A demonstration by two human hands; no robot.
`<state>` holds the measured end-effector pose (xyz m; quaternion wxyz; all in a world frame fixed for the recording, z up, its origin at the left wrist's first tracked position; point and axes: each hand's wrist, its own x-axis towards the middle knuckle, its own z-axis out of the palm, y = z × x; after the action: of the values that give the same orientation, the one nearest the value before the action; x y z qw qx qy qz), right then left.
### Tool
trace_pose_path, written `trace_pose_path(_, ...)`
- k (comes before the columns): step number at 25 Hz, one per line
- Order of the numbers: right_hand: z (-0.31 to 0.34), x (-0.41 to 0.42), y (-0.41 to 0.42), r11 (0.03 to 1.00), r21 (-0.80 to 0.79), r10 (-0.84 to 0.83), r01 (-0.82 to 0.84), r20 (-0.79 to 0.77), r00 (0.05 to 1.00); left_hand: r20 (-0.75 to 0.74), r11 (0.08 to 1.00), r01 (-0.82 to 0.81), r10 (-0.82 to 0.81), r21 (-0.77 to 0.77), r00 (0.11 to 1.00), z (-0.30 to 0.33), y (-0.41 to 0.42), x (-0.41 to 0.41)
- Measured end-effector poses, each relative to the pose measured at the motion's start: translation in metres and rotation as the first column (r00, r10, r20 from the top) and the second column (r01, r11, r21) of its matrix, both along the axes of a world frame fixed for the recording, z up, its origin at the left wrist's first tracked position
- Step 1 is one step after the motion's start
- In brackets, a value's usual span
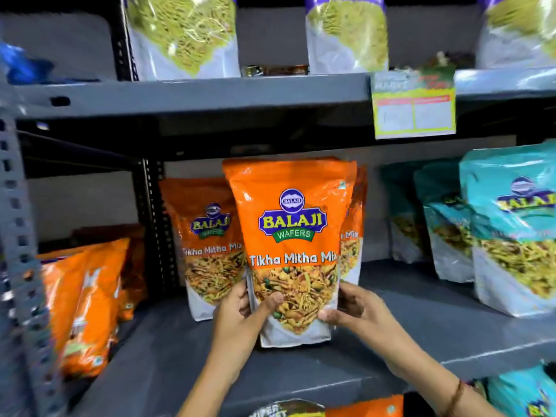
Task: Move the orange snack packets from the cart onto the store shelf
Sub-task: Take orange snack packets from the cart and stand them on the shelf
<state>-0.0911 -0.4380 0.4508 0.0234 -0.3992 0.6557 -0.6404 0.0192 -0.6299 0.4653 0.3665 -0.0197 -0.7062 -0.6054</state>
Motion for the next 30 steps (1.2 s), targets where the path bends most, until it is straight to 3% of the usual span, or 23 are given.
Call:
trace_pose_path(7, 0.005, -0.011, -0.010, 0.996, 0.088, 0.029, -0.033, 0.044, 0.999, 0.163, 0.990, -0.108, 0.122, -0.093, 0.979, -0.015, -0.019, -0.020)
trace_pose_path(15, 0.004, -0.008, -0.009, 0.990, 0.135, 0.033, -0.042, 0.072, 0.997, 0.194, 0.982, -0.142, 0.163, -0.122, 0.967, -0.021, -0.013, -0.017)
trace_pose_path(19, 0.003, -0.001, 0.000, 0.996, 0.084, -0.046, 0.037, 0.103, 0.994, 0.086, 0.919, -0.329, 0.354, -0.218, 0.931, -0.018, 0.000, -0.006)
trace_pose_path(22, 0.009, 0.014, 0.013, 0.984, 0.001, -0.176, 0.177, 0.082, 0.981, -0.175, 0.907, -0.385, 0.357, -0.169, 0.918, -0.008, 0.031, 0.003)
trace_pose_path(24, 0.014, 0.027, 0.030, 0.960, -0.093, -0.258, 0.264, 0.072, 0.963, -0.290, 0.951, -0.283, 0.237, -0.128, 0.927, 0.001, 0.062, 0.003)
trace_pose_path(26, 0.020, 0.044, 0.053, 0.918, -0.210, -0.333, 0.337, 0.058, 0.941, -0.314, 0.998, -0.065, 0.054, -0.023, 0.948, 0.012, 0.096, 0.002)
trace_pose_path(30, 0.028, 0.078, 0.126, 0.785, -0.373, -0.502, 0.494, 0.084, 0.861, -0.326, 0.927, 0.357, -0.304, 0.117, 0.895, 0.023, 0.182, -0.009)
